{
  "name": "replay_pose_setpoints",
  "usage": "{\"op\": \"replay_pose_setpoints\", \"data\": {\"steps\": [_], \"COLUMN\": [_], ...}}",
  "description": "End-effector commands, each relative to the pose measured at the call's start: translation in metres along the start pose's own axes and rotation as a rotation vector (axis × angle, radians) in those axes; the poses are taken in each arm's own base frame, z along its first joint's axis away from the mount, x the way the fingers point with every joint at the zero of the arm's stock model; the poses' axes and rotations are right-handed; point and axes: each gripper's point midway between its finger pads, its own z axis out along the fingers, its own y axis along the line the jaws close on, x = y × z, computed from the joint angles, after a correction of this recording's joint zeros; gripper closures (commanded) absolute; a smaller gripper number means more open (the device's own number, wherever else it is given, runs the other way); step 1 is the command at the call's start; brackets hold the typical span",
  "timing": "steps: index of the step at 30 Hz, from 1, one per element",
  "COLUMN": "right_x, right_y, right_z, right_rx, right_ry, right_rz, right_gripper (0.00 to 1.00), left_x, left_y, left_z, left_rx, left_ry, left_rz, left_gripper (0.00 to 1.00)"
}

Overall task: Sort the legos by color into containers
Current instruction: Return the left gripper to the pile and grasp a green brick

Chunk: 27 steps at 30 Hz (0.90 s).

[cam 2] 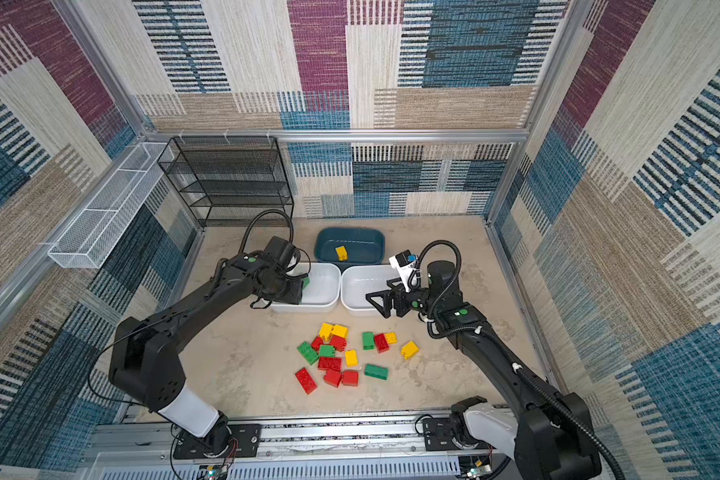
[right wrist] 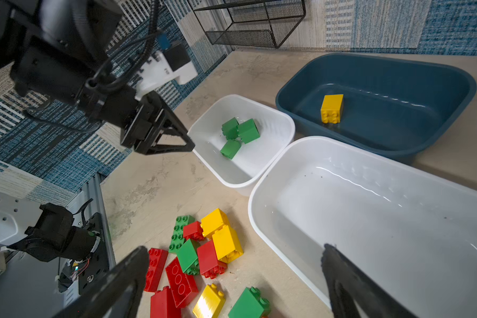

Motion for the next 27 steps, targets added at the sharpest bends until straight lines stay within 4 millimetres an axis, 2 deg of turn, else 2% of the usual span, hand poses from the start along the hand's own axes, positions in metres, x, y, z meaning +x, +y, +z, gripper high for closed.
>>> {"op": "replay_pose_setpoints", "data": {"steps": [1,3,6,10,15,21,27], "right_x": [-0.003,-0.003,-0.004,-0.002,0.0,0.002,0.005], "right_y": [0.004,0.004,0.006,0.007,0.008,0.008,0.008], "right_z": [0.001,0.001,0.0,-0.002,-0.004,-0.004,-0.005], "right_rx": [-0.021,-0.026,-0.034,-0.035,-0.032,-0.033,-0.027], "right_ry": [-0.008,-0.009,-0.013,-0.014,-0.015,-0.012,-0.009], "right_rz": [-0.001,0.0,0.002,0.005,0.005,0.005,0.004], "right_gripper": [0.01,0.01,0.01,0.01,0.01,0.01,0.01], "left_x": [0.032,0.049,0.076,0.097,0.106,0.103,0.103], "left_y": [-0.011,-0.01,-0.008,0.0,-0.01,-0.022,-0.031], "left_z": [-0.009,-0.009,0.003,0.018,0.032,0.051,0.062], "left_rx": [0.031,0.003,-0.033,-0.109,-0.142,-0.161,-0.155], "left_ry": [0.038,0.038,0.091,0.118,0.138,0.166,0.174], "left_rz": [-0.148,-0.237,-0.366,-0.463,-0.534,-0.527,-0.512], "left_gripper": [0.39,0.39,0.39,0.4,0.4,0.4,0.4]}}
